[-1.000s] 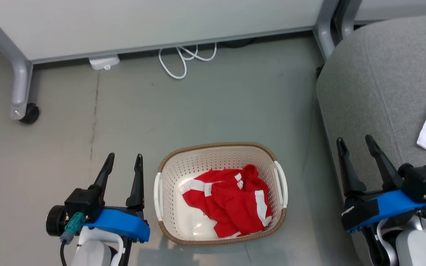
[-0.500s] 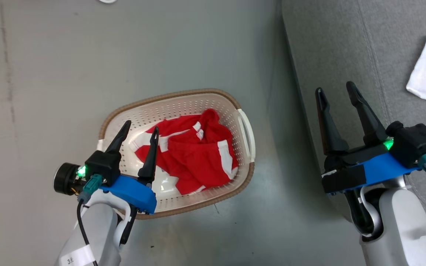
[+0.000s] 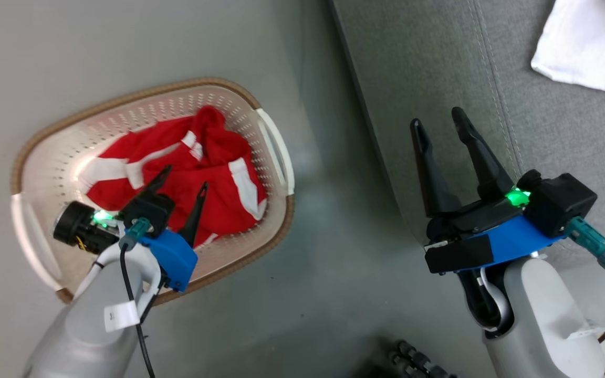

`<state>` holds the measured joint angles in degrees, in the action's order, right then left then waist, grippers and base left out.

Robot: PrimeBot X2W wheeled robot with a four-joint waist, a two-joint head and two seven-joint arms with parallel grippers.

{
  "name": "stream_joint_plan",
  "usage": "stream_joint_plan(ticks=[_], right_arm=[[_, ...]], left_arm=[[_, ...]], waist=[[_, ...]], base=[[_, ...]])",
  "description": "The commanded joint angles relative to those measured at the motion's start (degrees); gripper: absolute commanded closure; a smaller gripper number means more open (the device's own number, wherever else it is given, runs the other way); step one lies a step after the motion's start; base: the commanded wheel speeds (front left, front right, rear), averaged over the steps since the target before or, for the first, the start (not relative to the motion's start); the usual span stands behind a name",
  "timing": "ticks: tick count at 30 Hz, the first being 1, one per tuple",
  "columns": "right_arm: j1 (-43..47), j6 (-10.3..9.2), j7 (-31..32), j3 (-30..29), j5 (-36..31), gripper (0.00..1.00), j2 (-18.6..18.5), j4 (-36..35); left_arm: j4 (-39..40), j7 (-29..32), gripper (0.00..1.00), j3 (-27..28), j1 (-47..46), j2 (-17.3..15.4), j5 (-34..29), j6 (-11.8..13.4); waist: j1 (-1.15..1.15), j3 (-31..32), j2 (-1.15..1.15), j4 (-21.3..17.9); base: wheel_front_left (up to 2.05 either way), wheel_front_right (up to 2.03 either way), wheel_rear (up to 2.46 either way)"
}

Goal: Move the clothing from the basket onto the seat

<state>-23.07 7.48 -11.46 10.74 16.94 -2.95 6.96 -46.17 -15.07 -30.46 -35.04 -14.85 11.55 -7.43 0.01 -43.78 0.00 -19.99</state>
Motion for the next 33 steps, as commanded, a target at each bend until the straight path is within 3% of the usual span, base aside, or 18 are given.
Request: stream_joint_plan(ticks=[1, 16, 23, 33], right_arm=[[-1.31, 0.03, -0.67, 0.75, 0.73, 0.00, 0.11, 0.47], [-5.01, 0.02, -3.28, 6.03, 3.17, 0.00, 0.09, 2.78], [-5.34, 0.03, -3.58, 6.98, 3.58, 0.00, 0.09, 2.82], [-3.94, 0.03, -3.74, 6.55, 2.72, 0.00, 0.09, 1.70]], left_arm=[[-1.33, 0.09, 0.00, -1.20, -2.48, -1.05, -0.10, -0.07], [-8.79, 4.71, 0.00, -17.09, -12.97, -4.60, 3.91, -0.06], [-8.27, 8.06, 0.00, -24.79, -16.38, -5.38, 10.44, -0.06], [-12.85, 14.70, 0.00, -28.94, -18.73, -3.87, 17.04, 0.00]], waist=[[-0.01, -2.70, 0.00, -2.14], [-0.01, -8.43, 0.00, -3.15], [-0.01, -9.77, 0.00, -3.53], [-0.01, -10.71, 0.00, -2.86]], base=[[0.00, 0.00, 0.00], [0.00, 0.00, 0.00], [0.00, 0.00, 0.00], [0.00, 0.00, 0.00]])
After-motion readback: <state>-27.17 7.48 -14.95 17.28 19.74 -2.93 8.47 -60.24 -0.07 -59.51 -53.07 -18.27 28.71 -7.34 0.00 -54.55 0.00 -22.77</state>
